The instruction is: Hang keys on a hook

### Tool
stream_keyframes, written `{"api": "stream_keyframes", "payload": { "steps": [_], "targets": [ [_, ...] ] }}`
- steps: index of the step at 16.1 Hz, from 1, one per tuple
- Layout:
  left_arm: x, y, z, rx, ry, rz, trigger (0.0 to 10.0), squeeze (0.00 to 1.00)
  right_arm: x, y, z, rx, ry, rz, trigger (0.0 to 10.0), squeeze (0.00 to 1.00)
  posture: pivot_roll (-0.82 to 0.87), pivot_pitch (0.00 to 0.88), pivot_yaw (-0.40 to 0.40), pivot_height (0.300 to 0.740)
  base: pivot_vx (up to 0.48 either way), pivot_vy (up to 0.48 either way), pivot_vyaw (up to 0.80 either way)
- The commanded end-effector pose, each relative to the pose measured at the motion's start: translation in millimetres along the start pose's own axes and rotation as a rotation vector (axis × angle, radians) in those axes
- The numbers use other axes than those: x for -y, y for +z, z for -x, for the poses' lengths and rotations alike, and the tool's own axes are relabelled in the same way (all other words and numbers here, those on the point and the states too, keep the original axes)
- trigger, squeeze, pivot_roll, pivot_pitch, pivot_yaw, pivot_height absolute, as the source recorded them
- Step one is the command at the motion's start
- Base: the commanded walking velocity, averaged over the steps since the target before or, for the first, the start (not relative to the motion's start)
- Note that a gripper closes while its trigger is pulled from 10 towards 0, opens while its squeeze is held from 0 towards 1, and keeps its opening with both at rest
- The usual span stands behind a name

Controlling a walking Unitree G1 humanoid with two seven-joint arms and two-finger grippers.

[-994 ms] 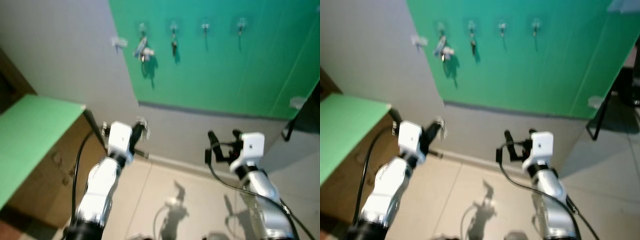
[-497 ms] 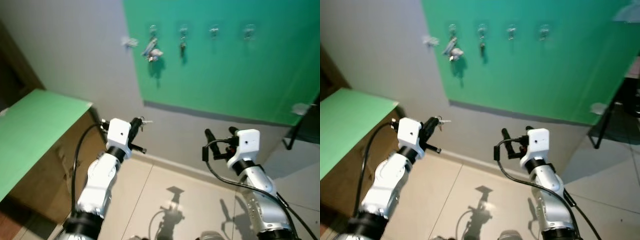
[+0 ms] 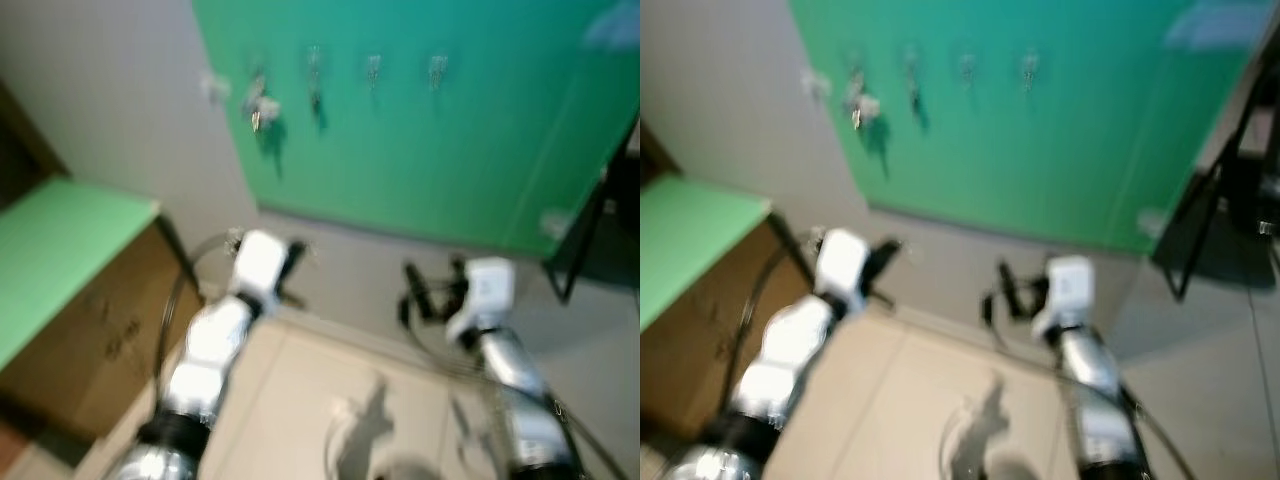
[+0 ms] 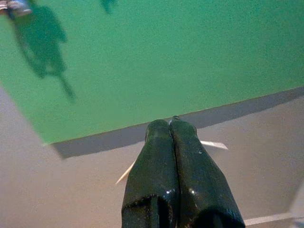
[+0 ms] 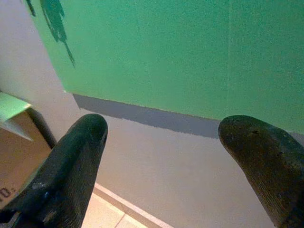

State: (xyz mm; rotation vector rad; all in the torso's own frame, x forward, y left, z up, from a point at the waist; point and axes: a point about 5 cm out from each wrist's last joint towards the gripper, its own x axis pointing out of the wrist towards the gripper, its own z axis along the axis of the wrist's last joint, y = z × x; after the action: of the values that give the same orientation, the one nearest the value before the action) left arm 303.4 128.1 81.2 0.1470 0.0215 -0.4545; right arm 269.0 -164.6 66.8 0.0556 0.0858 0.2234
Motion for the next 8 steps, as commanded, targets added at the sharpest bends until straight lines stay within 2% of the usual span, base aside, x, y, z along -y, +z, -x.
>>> {"api": "stream_keyframes", "payload": {
  "steps": [1, 3, 7, 8],
  "targets": [
    [-7.2, 5.2, -3.1, 0.012, 0.027, 0.004, 0.0, 0.00, 4.9, 3.5, -0.2, 0.010, -0.011, 0.019, 10.0, 0.00, -0.29, 0.000, 0.143, 0.740, 0.000, 0.000, 0.00],
    [-10.9, 8.7, -4.2, 0.025, 0.038, -0.003, 0.0, 0.00, 5.3, 2.6, 0.1, 0.007, -0.012, 0.023, 10.0, 0.00, -0.29, 0.000, 0.143, 0.740, 0.000, 0.000, 0.00],
    [-16.9, 12.1, -5.5, 0.031, 0.030, -0.001, 0.0, 0.00, 1.7, 5.1, -2.2, 0.018, -0.005, 0.025, 10.0, 0.00, -0.28, 0.000, 0.145, 0.740, 0.000, 0.000, 0.72],
    [-17.8, 12.5, -6.1, 0.030, 0.030, -0.004, 0.0, 0.00, 2.8, 5.6, -2.1, 0.025, -0.013, 0.027, 10.0, 0.00, -0.28, 0.000, 0.145, 0.740, 0.000, 0.000, 0.00]
  ]
}}
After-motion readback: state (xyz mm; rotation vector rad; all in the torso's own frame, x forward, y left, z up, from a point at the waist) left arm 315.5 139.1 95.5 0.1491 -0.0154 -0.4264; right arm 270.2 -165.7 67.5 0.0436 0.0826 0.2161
